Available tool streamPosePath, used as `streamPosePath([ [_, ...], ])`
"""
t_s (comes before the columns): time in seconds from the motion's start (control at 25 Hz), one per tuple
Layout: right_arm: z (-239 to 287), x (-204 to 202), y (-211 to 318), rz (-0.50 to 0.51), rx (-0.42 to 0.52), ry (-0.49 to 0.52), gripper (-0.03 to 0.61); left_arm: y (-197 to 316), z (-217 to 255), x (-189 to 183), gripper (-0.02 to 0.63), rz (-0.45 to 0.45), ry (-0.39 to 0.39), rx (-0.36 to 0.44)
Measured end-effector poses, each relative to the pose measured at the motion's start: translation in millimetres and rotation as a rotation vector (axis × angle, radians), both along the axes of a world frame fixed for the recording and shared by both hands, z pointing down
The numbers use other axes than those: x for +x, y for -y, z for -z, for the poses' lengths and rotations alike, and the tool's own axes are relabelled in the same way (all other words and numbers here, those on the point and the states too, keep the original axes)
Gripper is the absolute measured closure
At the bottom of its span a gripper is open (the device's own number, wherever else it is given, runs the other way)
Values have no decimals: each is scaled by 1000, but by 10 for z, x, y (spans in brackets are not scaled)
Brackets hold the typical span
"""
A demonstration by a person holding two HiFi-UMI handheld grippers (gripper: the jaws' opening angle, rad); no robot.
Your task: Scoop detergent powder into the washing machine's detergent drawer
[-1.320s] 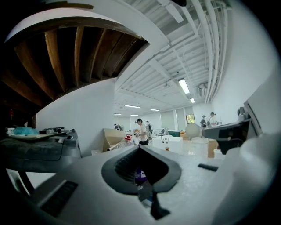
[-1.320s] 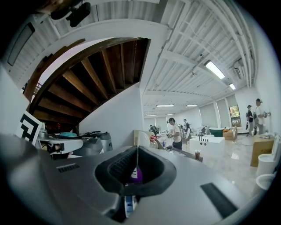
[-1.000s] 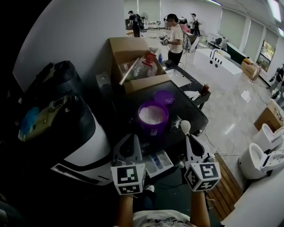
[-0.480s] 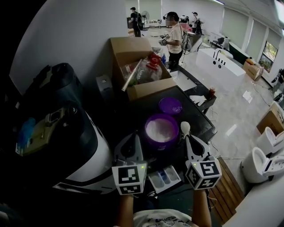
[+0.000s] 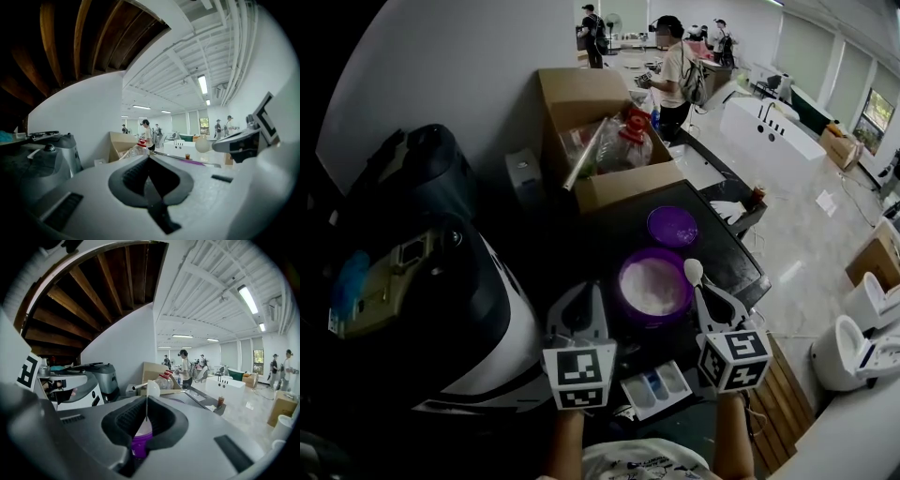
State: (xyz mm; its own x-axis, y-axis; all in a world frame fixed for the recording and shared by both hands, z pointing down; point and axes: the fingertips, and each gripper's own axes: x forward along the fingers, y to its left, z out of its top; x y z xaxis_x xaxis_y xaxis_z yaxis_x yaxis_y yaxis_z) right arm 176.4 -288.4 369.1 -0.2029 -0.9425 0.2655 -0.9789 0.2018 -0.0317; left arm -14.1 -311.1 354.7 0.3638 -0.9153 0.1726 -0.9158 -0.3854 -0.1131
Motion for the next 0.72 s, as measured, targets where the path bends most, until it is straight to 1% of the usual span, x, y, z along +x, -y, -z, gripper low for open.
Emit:
streamPosePath([
  [0.2, -82, -39, 139, 47, -56, -18, 558, 119, -59, -20, 612, -6, 13, -16],
  [0.32, -125, -63, 199, 77, -97, -48, 558, 158, -95, -39, 611, 0, 22, -31],
  [0.48, -156, -94, 285, 118, -155, -114, 558, 186, -116, -40, 612, 17, 26, -44],
  [0.72, -191, -132, 384, 194, -204, -223, 558, 185, -125, -26, 612, 38, 40, -62],
])
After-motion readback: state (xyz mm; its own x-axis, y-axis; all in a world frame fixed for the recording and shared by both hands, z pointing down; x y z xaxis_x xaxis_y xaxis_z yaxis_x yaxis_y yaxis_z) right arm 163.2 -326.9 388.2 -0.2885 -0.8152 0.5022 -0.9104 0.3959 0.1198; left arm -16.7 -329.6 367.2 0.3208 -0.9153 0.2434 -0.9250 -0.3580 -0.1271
